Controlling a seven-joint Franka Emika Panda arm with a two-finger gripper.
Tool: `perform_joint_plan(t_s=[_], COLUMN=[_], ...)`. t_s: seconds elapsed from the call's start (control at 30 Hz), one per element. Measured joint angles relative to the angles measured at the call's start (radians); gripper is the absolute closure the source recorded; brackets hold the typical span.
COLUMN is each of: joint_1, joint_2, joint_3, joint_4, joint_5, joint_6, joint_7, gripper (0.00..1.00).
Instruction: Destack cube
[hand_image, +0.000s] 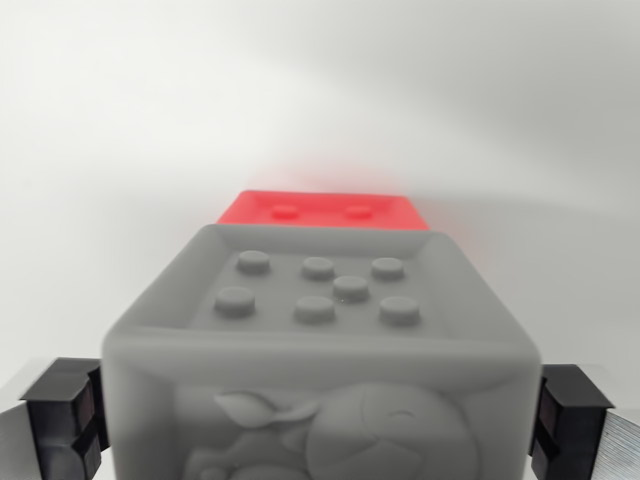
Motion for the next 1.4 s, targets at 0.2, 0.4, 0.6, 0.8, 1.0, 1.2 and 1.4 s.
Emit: perform_joint_plan(t_s=[0.2, 0.4, 0.6, 0.8, 1.0, 1.2, 1.4], joint_1=[0.0, 0.0, 0.0, 0.0, 0.0, 0.0, 0.0], joint_2=[0.0, 0.0, 0.0, 0.0, 0.0, -0.001, -0.016], joint_3=[0.0, 0.0, 0.0, 0.0, 0.0, 0.0, 0.0], joint_4=[0.001, 0.001, 0.001, 0.001, 0.0, 0.0, -0.001], joint_5=[0.0, 0.0, 0.0, 0.0, 0.0, 0.0, 0.0], joint_6=[0.0, 0.0, 0.0, 0.0, 0.0, -0.001, -0.011], joint_7=[0.0, 0.0, 0.0, 0.0, 0.0, 0.0, 0.0], gripper=[1.0, 1.0, 1.0, 1.0, 1.0, 1.0, 1.0])
